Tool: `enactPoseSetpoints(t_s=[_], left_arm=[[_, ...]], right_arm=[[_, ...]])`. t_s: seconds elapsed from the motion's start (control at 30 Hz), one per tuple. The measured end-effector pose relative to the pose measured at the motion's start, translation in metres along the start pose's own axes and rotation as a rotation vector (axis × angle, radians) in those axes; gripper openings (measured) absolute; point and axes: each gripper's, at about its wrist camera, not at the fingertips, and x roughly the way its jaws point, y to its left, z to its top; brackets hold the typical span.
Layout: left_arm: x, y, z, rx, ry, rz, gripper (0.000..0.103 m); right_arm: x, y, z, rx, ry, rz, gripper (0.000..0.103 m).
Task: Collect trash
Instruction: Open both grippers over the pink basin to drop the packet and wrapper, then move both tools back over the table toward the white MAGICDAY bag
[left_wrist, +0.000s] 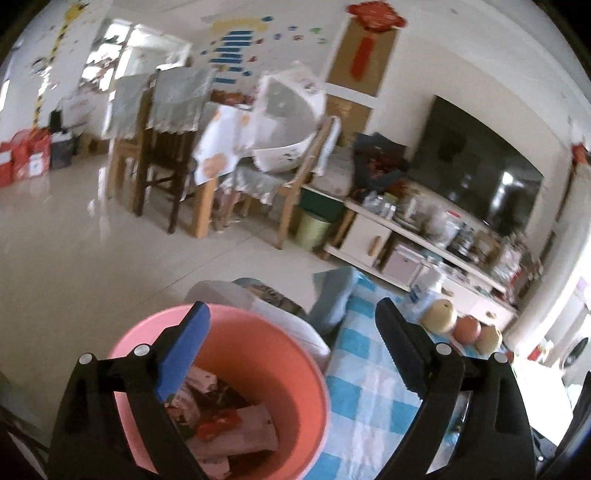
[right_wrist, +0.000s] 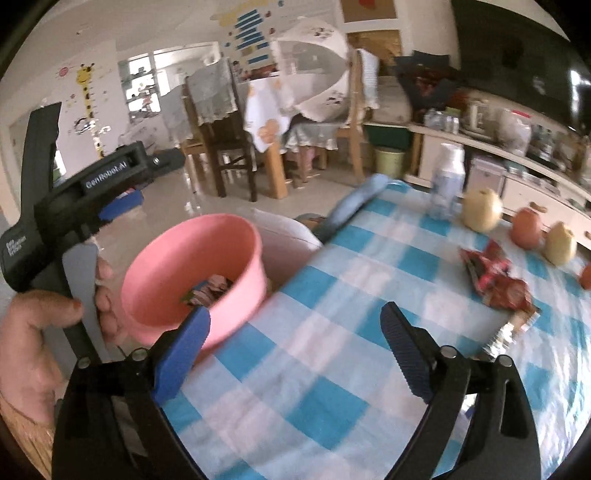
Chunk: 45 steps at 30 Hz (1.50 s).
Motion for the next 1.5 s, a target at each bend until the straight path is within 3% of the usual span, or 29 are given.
enactPoseSetpoints(t_s=[0.4,0.47,1.1,1.5], left_arm=[[-0.021,-0.078,-0.023,0.220,-0.031,-0.085,0.091],[-0.021,-0.088,-0.029,0.237,-0.015,-0.119,0.091],[-0.038,-0.181,-0.101,0.489,0.047,-0.181,0.091],[-0.046,-0.224,-0.139,0.606,0.085,-0.229,0.091]], right_arm=[[-0.058,-0.053,-0.030,0.061,-0.101,-0.119,0.098],[-0.063,-0.059,-0.033,0.060,-0.105,-0.132,0.098],[-0.107,-0.152,-0.059,0.230,-0.136,-0.227,0.098],[-0.127,-0.177,-0.071,0.165,-0.163,-0.282,0.098]])
